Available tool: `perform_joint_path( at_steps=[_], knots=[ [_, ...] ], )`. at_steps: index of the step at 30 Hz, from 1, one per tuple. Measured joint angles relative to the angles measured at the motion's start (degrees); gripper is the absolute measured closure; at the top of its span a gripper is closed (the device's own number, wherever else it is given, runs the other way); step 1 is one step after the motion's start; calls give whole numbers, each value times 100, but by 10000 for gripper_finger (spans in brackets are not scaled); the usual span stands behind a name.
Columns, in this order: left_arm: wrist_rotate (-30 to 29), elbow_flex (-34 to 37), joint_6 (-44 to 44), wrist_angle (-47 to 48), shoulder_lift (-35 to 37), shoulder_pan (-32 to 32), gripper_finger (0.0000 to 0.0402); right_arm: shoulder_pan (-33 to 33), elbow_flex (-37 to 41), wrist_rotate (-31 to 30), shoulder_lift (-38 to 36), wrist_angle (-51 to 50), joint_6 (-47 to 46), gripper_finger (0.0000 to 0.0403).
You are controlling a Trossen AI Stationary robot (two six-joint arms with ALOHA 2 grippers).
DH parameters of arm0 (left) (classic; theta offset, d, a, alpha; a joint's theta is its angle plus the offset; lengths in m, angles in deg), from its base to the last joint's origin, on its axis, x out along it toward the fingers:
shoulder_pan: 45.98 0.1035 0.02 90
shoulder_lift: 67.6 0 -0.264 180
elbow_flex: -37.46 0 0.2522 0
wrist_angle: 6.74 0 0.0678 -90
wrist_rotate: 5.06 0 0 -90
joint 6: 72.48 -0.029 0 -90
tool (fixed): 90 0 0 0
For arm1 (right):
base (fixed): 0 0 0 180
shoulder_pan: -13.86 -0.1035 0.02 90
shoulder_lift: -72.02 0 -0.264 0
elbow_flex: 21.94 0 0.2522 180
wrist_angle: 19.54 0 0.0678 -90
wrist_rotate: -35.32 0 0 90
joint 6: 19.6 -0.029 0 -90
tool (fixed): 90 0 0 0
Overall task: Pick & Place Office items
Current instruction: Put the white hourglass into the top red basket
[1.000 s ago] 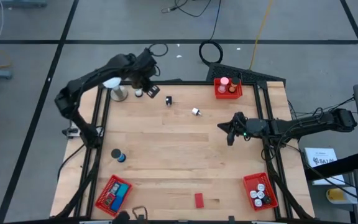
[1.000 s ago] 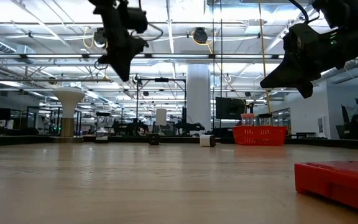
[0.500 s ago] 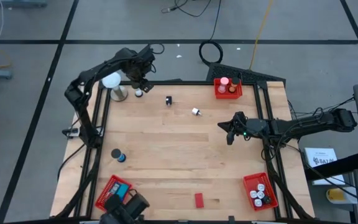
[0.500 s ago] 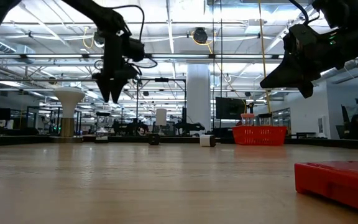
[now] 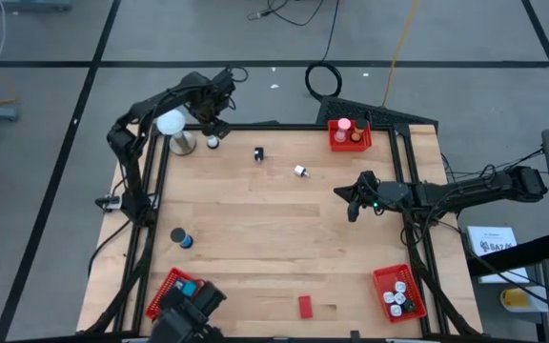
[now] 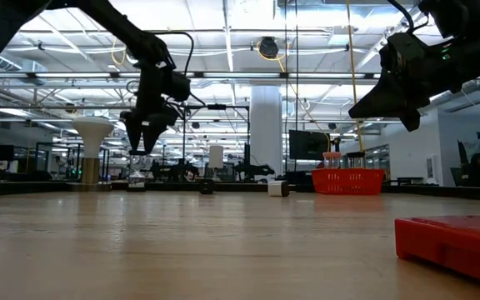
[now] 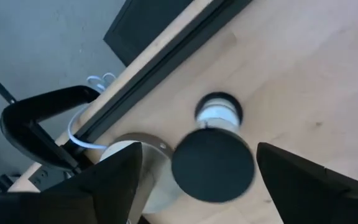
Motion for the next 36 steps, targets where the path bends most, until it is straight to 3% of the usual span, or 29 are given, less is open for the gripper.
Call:
perform_joint_path(
  at_steps=[10, 19, 26, 36],
  knots=[
    [264, 15, -192, -123, -21, 64, 124, 0, 0, 0, 0, 0, 15, 403],
    [279, 22, -128, -10, -350, 40, 121, 0, 0, -1, 0, -2, 39, 403],
    [306, 22, -122, 79, -361, 23, 189, 0, 0, -1, 0, -4, 50, 403],
    [256, 22, -206, 468, -104, -103, 191, 0, 0, -2, 0, -4, 168, 403]
  ],
)
